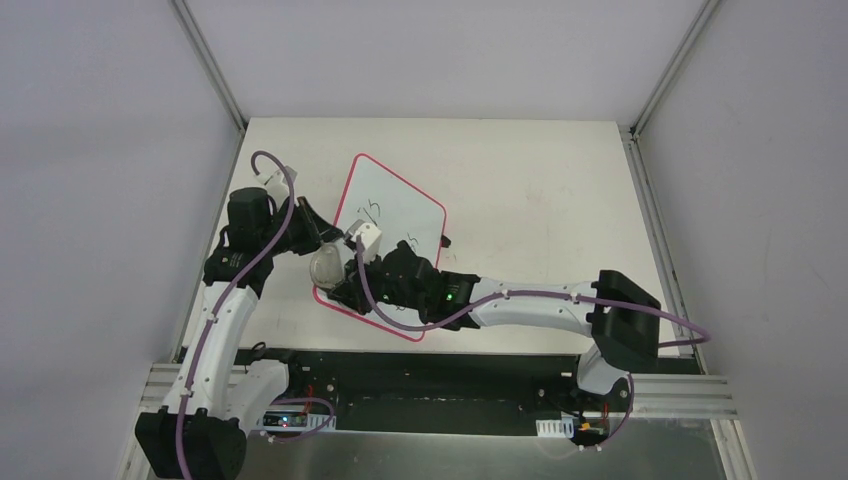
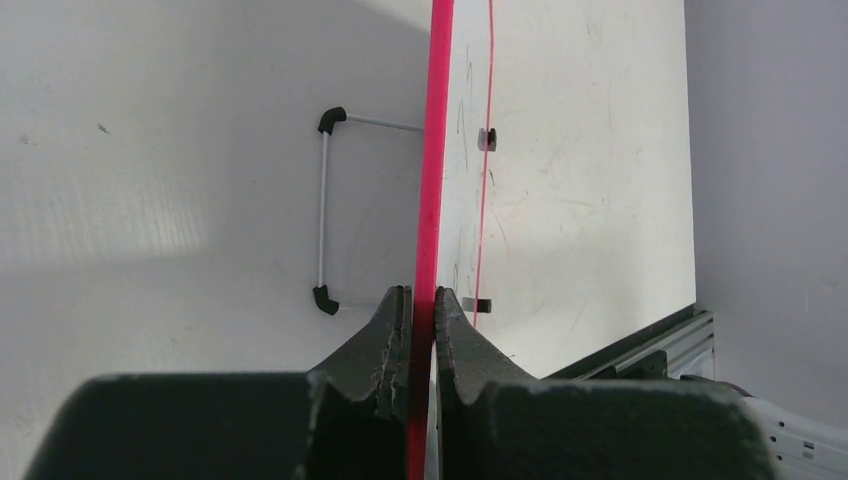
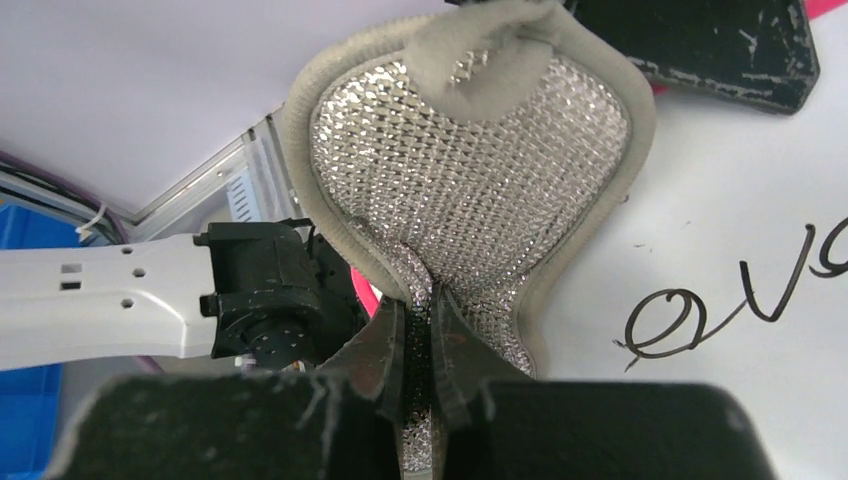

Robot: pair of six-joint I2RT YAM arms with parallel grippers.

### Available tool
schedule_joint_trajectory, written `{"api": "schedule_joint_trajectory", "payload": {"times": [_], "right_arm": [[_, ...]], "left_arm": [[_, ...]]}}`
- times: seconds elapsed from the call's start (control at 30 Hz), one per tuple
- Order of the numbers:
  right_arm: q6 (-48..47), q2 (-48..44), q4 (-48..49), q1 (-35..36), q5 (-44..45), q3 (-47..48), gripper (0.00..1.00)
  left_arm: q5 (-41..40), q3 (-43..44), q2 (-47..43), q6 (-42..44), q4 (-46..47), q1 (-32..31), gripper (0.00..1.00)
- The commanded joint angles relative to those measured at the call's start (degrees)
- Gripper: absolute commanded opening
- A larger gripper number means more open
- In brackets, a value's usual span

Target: Erase the whiteboard

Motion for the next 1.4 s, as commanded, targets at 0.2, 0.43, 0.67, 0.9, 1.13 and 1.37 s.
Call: {"api": "schedule_joint_trajectory", "payload": {"times": [0.2,0.43,0.67,0.9,1.13,1.37], "right_arm": [[1.32,-6.92,-1.57,-1.86,-3.73,-14.55,0.00],[-4.32,-5.04,-6.63,-2.34,-6.12,-6.47,0.00],[-10.28,3.04,-8.60,-1.57,-11.57,12.00,0.00],[-10.59,4.90,-6.50,-2.42,-11.38,12.77,0.00],[-2.77,-1.35,-2.04,-5.80,-8.94,-4.26,0.00],[0.32,-5.34,-2.65,-5.33,-7.02,-11.35,0.00]], "left_arm": [[-3.99,-0.26,-3.39,0.46,-5.82,-1.74,0.00],[-3.98,-1.02,-3.81,0.02,-5.54,-1.74,0.00],[-4.47,-1.90,-4.36,-1.06,-4.94,-1.74,0.00],[-4.39,-2.14,-4.52,-1.34,-4.80,-1.74,0.00],[-4.39,-2.13,-4.83,-1.34,-4.80,-1.75,0.00],[-4.30,-2.13,-4.62,-1.43,-4.81,-1.74,0.00]]}}
